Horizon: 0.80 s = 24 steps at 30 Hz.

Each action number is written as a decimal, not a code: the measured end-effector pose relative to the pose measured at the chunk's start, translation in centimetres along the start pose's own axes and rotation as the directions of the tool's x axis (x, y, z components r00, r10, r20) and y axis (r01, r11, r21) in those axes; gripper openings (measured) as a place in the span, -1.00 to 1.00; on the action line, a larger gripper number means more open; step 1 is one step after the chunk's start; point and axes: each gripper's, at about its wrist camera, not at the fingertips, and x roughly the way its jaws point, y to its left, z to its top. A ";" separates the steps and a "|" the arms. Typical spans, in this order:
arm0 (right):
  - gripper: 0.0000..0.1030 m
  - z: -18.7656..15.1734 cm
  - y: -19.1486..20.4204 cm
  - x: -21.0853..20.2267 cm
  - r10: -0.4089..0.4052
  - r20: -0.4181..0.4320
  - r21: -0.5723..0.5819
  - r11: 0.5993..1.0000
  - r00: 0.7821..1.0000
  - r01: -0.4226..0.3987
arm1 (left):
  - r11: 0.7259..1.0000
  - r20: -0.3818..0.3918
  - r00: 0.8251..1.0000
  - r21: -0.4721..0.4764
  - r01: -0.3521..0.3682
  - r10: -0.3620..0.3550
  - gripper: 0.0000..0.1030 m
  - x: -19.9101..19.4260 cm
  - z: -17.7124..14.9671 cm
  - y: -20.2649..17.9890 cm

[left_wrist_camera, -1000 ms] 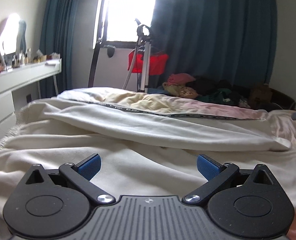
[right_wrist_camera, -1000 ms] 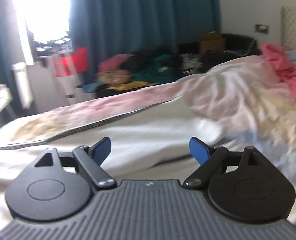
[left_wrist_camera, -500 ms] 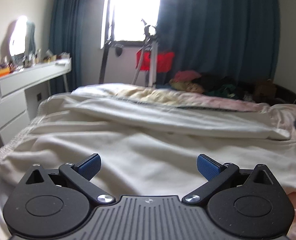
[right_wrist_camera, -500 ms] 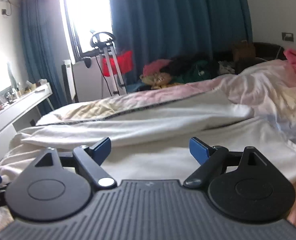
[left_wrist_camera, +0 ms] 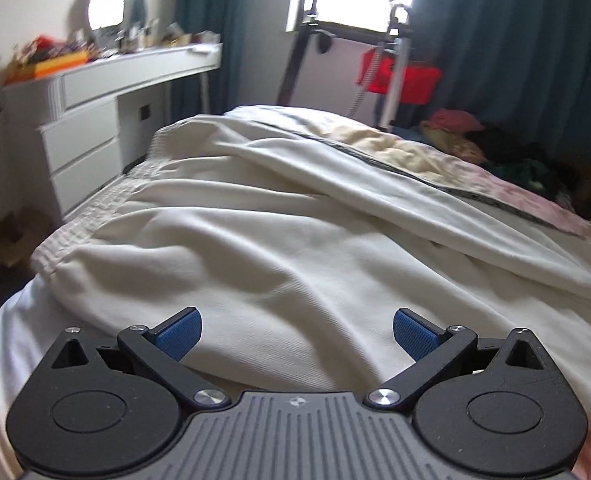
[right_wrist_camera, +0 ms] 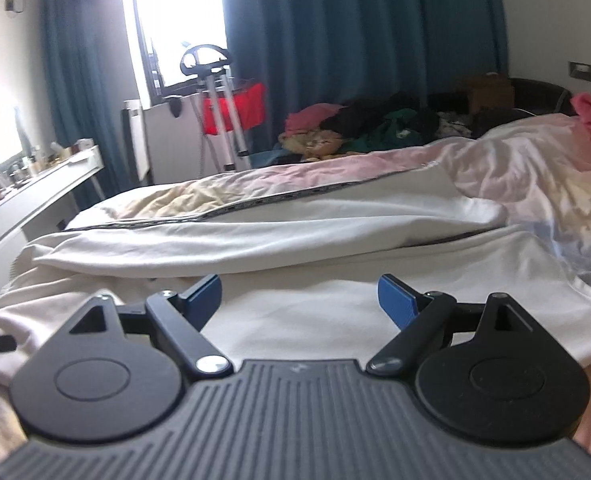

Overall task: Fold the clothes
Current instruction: 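Grasp the ribbed waistband with the left gripper while the right gripper grasps the leg fabric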

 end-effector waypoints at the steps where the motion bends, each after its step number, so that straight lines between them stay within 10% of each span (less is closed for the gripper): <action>1: 0.68 0.1 0.2 -0.1 0.008 0.008 -0.008 1.000 1.000 -0.008 | 1.000 -0.001 1.000 -0.014 -0.009 0.009 1.00 0.0 0.2 0.4; 11: 0.68 0.1 -0.6 1.2 0.050 -0.050 0.017 0.999 0.998 -0.049 | 0.973 -0.130 0.991 -0.227 -0.047 0.017 1.00 1.5 2.9 4.9; 24: 0.68 0.3 -14.8 -0.6 0.121 -0.022 0.516 0.852 0.992 -0.092 | 0.720 -0.192 0.955 -0.694 0.032 -0.228 0.99 4.5 0.6 15.4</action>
